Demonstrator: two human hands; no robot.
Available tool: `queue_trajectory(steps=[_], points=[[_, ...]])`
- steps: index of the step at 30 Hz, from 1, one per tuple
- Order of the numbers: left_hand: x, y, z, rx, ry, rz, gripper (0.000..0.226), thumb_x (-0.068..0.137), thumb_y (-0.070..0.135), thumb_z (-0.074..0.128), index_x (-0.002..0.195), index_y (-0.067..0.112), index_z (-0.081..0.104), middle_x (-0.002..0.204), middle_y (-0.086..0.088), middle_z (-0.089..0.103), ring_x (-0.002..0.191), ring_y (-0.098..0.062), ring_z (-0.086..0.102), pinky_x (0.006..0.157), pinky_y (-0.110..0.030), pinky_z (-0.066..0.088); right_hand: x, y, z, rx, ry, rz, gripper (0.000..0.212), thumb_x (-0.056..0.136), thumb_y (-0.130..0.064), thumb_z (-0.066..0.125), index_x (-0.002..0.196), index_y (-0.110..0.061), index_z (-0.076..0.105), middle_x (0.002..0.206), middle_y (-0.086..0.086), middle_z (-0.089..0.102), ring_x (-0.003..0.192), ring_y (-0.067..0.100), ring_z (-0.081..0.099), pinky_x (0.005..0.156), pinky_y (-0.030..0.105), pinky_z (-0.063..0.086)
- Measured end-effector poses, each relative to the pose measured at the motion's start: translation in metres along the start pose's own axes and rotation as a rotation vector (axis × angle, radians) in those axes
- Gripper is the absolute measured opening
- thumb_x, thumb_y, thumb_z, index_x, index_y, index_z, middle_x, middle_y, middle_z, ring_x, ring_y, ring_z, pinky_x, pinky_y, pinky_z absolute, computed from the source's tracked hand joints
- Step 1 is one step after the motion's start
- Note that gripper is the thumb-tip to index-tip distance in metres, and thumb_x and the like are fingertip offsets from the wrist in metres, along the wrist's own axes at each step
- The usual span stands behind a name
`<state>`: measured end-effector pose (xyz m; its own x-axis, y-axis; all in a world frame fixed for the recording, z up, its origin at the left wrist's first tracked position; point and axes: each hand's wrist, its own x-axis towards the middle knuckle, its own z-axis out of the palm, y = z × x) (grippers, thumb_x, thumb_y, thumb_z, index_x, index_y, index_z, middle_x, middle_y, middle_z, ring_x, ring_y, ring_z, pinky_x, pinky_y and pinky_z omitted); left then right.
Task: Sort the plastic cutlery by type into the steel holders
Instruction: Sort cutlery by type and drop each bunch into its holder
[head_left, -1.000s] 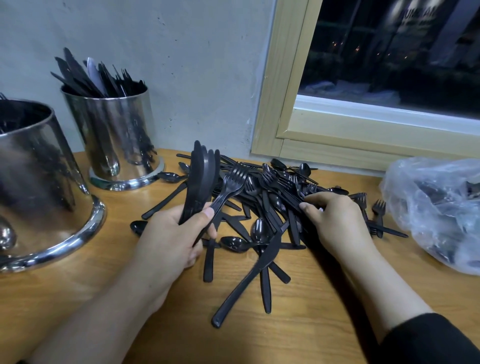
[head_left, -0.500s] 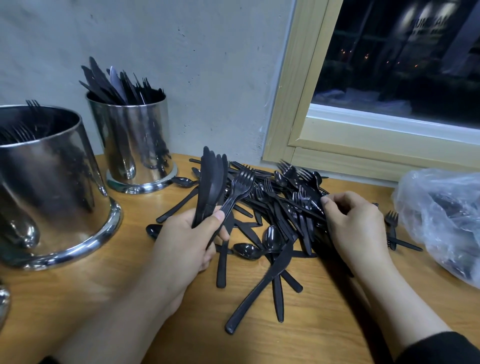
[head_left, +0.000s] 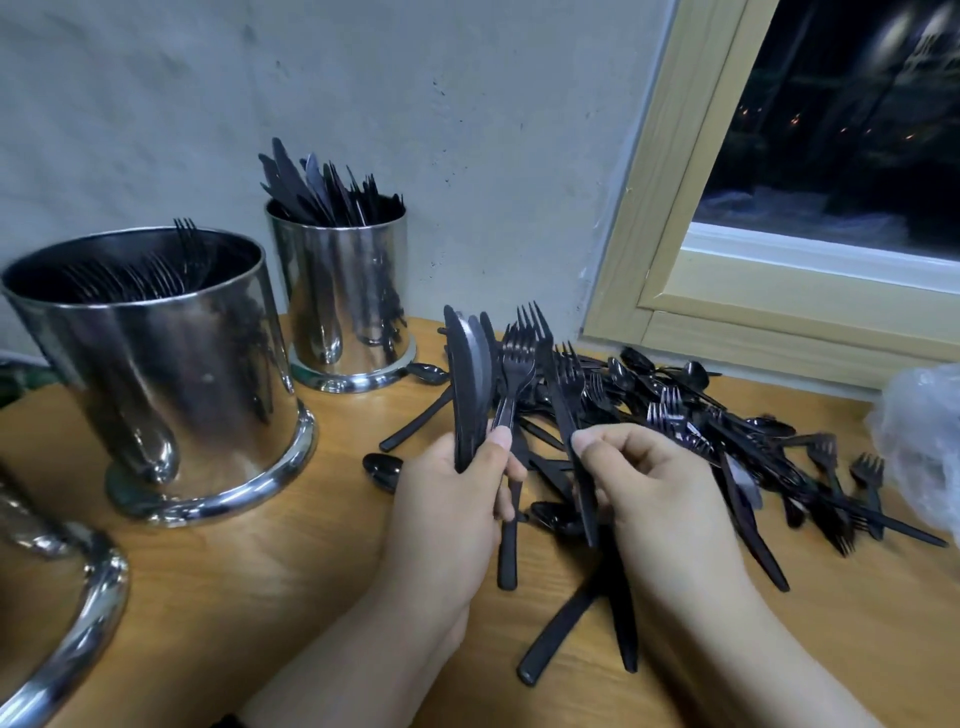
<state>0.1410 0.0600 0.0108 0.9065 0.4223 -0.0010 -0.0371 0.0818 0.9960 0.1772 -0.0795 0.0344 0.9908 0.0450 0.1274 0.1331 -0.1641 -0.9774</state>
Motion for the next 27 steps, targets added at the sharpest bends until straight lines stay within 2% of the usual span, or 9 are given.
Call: queue_trajectory(steps=[3, 6, 9, 12, 16, 19, 22, 24, 27], points=[[-0.002, 0.0, 0.002, -0.05, 0.058, -0.009, 0.035, 0.103, 0.032, 0.058, 0.077, 0.011, 0.068, 0.059, -0.004, 0.059, 0.043, -0.013, 0.043, 0.041, -0.021, 0.032, -0.005, -0.001, 0.005, 0.018, -0.009, 0.009, 0.018, 0.094, -0.025, 0.068, 0.079, -0.015, 0.073, 0.052, -0.01, 0.054, 0.048, 0.005, 0.045, 0.049, 0.017, 0.039], [0.0, 0.0, 0.001, -0.137, 0.113, -0.041, 0.027, 0.103, 0.028, 0.059, 0.083, 0.015, 0.071, 0.065, 0.002, 0.066, 0.056, -0.015, 0.055, 0.041, -0.024, 0.034, -0.007, -0.002, 0.005, 0.048, -0.011, 0.03, 0.02, 0.093, -0.028, 0.067, 0.077, -0.02, 0.074, 0.054, -0.009, 0.058, 0.05, 0.008, 0.048, 0.055, 0.026, 0.042], [-0.001, 0.004, 0.0, -0.164, 0.111, -0.061, 0.02, 0.104, 0.024, 0.058, 0.092, 0.015, 0.07, 0.071, 0.003, 0.069, 0.062, -0.013, 0.062, 0.04, -0.022, 0.035, -0.01, -0.001, 0.009, 0.031, -0.077, 0.016, 0.016, 0.093, -0.028, 0.068, 0.079, -0.025, 0.074, 0.056, -0.008, 0.052, 0.053, 0.009, 0.044, 0.054, 0.025, 0.037], [-0.004, 0.008, 0.0, -0.171, 0.083, -0.08, 0.019, 0.104, 0.025, 0.058, 0.095, 0.013, 0.07, 0.073, -0.003, 0.069, 0.049, -0.009, 0.053, 0.039, -0.02, 0.033, -0.014, 0.001, 0.015, -0.024, -0.161, 0.005, 0.017, 0.093, -0.027, 0.068, 0.078, -0.019, 0.074, 0.056, -0.009, 0.056, 0.052, 0.008, 0.047, 0.051, 0.021, 0.038], [-0.004, 0.008, -0.001, -0.195, 0.069, -0.09, 0.02, 0.101, 0.027, 0.063, 0.088, 0.014, 0.07, 0.064, -0.001, 0.049, 0.049, -0.012, 0.038, 0.04, -0.024, 0.031, -0.015, 0.002, 0.017, -0.058, -0.182, -0.011, 0.019, 0.092, -0.027, 0.07, 0.077, -0.016, 0.072, 0.056, -0.009, 0.056, 0.055, 0.011, 0.049, 0.055, 0.025, 0.041], [-0.005, 0.008, 0.0, -0.206, 0.033, -0.071, 0.017, 0.1, 0.025, 0.066, 0.088, 0.015, 0.073, 0.062, 0.003, 0.051, 0.05, -0.01, 0.042, 0.041, -0.023, 0.034, -0.014, 0.003, 0.018, -0.038, -0.186, 0.0, 0.018, 0.091, -0.026, 0.071, 0.078, -0.013, 0.072, 0.058, -0.005, 0.059, 0.056, 0.013, 0.052, 0.057, 0.028, 0.042], [-0.008, 0.011, 0.001, -0.245, -0.011, -0.058, 0.014, 0.1, 0.016, 0.064, 0.091, 0.01, 0.073, 0.062, 0.004, 0.064, 0.046, -0.004, 0.053, 0.039, -0.016, 0.038, -0.015, 0.002, 0.018, -0.032, -0.208, -0.001, 0.016, 0.091, -0.021, 0.072, 0.079, -0.011, 0.07, 0.059, -0.002, 0.063, 0.055, 0.012, 0.057, 0.057, 0.025, 0.046], [-0.008, 0.011, 0.001, -0.237, -0.004, -0.048, 0.018, 0.1, 0.014, 0.063, 0.085, 0.014, 0.074, 0.06, 0.005, 0.064, 0.042, -0.004, 0.051, 0.037, -0.016, 0.037, -0.015, 0.001, 0.019, -0.034, -0.224, -0.005, 0.015, 0.091, -0.02, 0.072, 0.079, -0.011, 0.07, 0.058, 0.0, 0.064, 0.053, 0.011, 0.058, 0.057, 0.021, 0.046], [-0.004, 0.009, -0.003, -0.164, 0.054, -0.032, 0.029, 0.099, 0.023, 0.066, 0.072, 0.026, 0.072, 0.057, 0.004, 0.053, 0.042, -0.008, 0.04, 0.039, -0.022, 0.031, -0.013, 0.0, 0.018, -0.021, -0.203, -0.008, 0.015, 0.091, -0.02, 0.071, 0.08, -0.01, 0.07, 0.056, -0.002, 0.062, 0.053, 0.009, 0.056, 0.055, 0.018, 0.044]])
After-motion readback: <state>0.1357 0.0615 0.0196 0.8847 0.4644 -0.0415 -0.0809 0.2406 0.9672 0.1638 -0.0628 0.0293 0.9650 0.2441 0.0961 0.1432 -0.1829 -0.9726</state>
